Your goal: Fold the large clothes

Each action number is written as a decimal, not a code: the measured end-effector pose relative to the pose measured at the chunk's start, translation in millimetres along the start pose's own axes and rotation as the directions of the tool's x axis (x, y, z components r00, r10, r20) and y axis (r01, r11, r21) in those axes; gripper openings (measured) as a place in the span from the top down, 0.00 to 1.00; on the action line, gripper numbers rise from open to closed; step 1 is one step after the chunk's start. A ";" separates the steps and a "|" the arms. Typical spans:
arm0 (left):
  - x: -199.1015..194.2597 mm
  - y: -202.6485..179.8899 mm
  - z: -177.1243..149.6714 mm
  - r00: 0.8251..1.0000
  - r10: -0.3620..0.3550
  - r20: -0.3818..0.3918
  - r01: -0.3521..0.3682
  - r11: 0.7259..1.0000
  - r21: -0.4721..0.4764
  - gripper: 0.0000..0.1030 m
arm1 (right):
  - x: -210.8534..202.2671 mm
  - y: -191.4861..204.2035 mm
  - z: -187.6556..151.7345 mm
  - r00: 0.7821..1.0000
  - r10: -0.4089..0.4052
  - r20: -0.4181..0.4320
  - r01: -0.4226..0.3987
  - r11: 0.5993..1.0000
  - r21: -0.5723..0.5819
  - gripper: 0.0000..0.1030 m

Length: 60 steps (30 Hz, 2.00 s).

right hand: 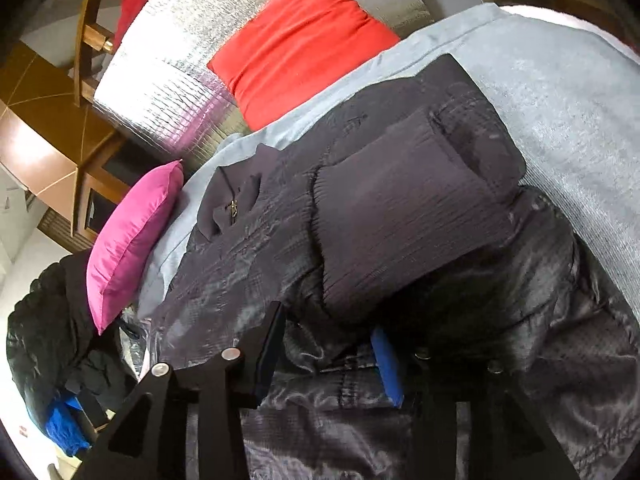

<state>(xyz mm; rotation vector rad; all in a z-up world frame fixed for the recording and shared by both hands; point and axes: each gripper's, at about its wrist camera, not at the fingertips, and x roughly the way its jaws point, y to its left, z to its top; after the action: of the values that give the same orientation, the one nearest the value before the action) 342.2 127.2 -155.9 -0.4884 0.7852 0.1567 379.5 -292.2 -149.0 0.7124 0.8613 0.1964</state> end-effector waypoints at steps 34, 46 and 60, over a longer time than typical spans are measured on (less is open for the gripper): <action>4.5 -2.3 -0.9 0.998 -0.058 -0.010 0.058 0.998 0.005 0.13 | -63.2 75.2 -17.8 0.998 -0.057 0.032 0.063 0.974 -0.219 0.41; 4.4 1.9 0.8 0.996 -0.089 -0.008 0.089 0.996 -0.014 0.11 | 90.6 159.7 -66.3 0.964 0.017 -0.265 -0.118 0.921 -0.371 0.39; 31.0 22.3 78.1 0.959 -0.227 -0.168 0.190 0.959 -0.211 0.11 | 112.5 136.6 -59.2 0.943 0.095 -0.320 -0.182 0.949 -0.256 0.43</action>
<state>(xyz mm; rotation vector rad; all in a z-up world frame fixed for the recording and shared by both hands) 407.0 182.7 -138.9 -0.7758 0.9040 -0.0128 424.4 -111.3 -157.3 0.4795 1.0514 0.5589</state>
